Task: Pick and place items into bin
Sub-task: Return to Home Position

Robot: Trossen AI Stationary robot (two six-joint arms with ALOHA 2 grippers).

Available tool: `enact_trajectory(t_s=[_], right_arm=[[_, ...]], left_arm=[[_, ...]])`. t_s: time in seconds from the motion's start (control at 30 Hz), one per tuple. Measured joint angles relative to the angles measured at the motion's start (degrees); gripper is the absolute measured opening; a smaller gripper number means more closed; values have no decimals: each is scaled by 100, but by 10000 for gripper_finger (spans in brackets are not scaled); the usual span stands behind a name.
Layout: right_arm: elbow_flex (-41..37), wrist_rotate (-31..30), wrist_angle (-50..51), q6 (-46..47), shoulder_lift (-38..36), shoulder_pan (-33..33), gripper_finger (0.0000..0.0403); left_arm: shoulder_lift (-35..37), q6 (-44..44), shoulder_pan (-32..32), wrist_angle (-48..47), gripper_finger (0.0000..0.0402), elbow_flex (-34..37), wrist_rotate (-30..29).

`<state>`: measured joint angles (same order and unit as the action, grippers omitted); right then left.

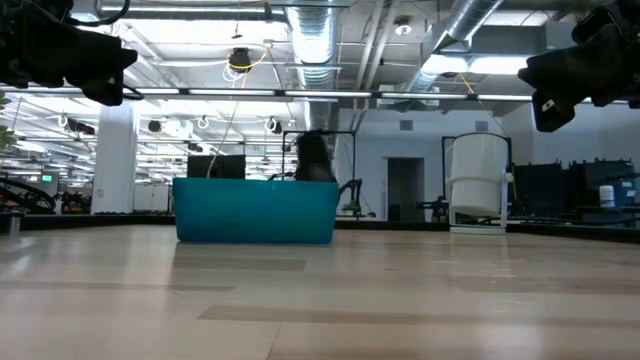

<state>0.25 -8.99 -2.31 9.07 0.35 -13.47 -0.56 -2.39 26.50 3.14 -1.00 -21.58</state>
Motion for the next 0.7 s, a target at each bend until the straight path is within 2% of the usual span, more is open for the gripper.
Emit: enact_trajectory(t_s=[0.7], right_arm=[[0,0,1,0,1,0,67]], left_arm=[[1,19,0,0,101,-1,-2]])
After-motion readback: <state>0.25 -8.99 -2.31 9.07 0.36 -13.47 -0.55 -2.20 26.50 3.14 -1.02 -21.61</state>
